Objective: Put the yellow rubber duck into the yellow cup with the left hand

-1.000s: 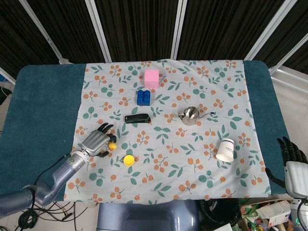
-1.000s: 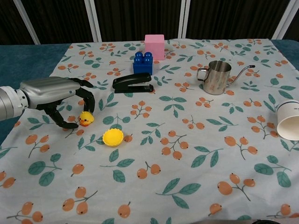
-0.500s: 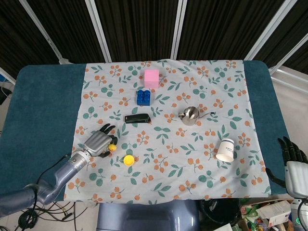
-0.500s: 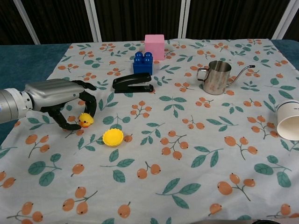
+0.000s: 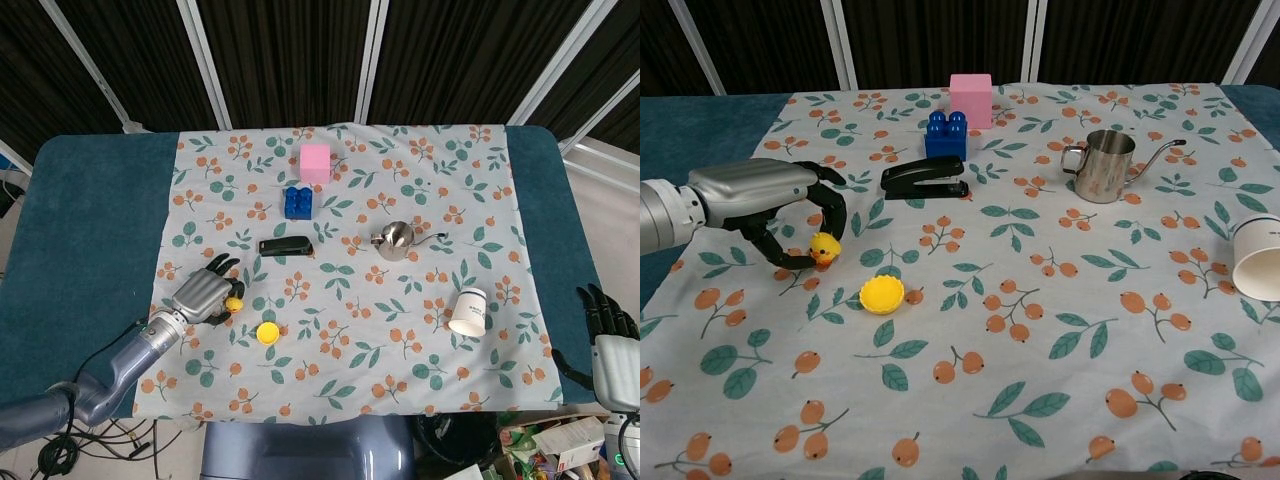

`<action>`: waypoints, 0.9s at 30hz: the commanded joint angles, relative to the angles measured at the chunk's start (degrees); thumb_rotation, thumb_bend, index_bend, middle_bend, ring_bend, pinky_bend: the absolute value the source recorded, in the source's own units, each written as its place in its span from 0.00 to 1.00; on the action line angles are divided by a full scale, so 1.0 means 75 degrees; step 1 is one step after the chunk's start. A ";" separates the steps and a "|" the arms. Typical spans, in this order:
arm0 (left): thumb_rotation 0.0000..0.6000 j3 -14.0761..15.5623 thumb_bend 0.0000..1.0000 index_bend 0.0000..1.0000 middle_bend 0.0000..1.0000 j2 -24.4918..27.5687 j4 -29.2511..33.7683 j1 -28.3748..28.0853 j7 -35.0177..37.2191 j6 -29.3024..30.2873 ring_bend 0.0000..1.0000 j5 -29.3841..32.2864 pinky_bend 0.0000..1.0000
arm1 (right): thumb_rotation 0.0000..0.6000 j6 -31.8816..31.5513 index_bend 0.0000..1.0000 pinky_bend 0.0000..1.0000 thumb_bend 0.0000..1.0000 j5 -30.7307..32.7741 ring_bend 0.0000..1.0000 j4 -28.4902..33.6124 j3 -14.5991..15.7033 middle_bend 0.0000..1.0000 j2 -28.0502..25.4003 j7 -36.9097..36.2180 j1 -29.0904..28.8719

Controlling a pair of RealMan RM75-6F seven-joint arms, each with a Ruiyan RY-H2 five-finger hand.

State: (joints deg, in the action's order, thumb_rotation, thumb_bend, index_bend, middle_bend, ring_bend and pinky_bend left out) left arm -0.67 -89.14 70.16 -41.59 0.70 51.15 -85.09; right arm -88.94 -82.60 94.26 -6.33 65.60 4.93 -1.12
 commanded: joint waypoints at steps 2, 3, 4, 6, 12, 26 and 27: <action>1.00 -0.0106 0.32 0.48 0.48 0.0254 0.0453 0.0032 0.0176 0.0299 0.06 -0.0104 0.00 | 1.00 0.0012 0.07 0.16 0.16 0.0003 0.08 0.0004 0.0003 0.03 0.0003 0.0002 -0.0004; 1.00 -0.0129 0.32 0.48 0.48 0.0327 0.0621 0.0036 0.0223 0.0382 0.06 -0.0149 0.00 | 1.00 0.0013 0.07 0.16 0.16 -0.0001 0.08 0.0001 0.0004 0.03 0.0003 0.0009 -0.0007; 1.00 -0.0137 0.32 0.48 0.48 0.0395 0.0776 0.0037 0.0267 0.0429 0.06 -0.0182 0.00 | 1.00 0.0011 0.07 0.16 0.16 -0.0004 0.08 0.0001 0.0005 0.03 0.0004 0.0014 -0.0006; 1.00 -0.0138 0.32 0.48 0.48 0.0522 0.1082 0.0032 0.0342 0.0490 0.06 -0.0250 0.00 | 1.00 0.0005 0.07 0.16 0.16 -0.0008 0.08 0.0013 0.0007 0.03 -0.0004 0.0017 -0.0002; 1.00 -0.0021 0.32 0.48 0.48 0.0703 0.1643 -0.0024 0.0348 0.0400 0.05 -0.0394 0.00 | 1.00 0.0002 0.07 0.16 0.16 -0.0009 0.08 0.0017 0.0009 0.03 0.0004 0.0030 -0.0002; 1.00 0.0113 0.32 0.47 0.47 0.0371 0.1712 -0.0316 -0.0185 -0.0092 0.05 -0.0477 0.00 | 1.00 -0.0013 0.07 0.16 0.16 -0.0010 0.08 0.0012 0.0008 0.03 0.0002 0.0015 0.0006; 1.00 0.0107 0.32 0.47 0.47 0.0313 0.1667 -0.0334 -0.0206 -0.0122 0.05 -0.0456 0.00 | 1.00 -0.0012 0.07 0.16 0.16 -0.0007 0.08 0.0010 0.0006 0.03 0.0000 0.0008 0.0006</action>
State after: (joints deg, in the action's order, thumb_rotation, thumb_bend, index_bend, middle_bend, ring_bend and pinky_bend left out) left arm 0.19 -86.55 82.90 -43.97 -0.69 50.39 -88.61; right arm -89.02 -82.66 94.34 -6.28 65.60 4.99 -1.07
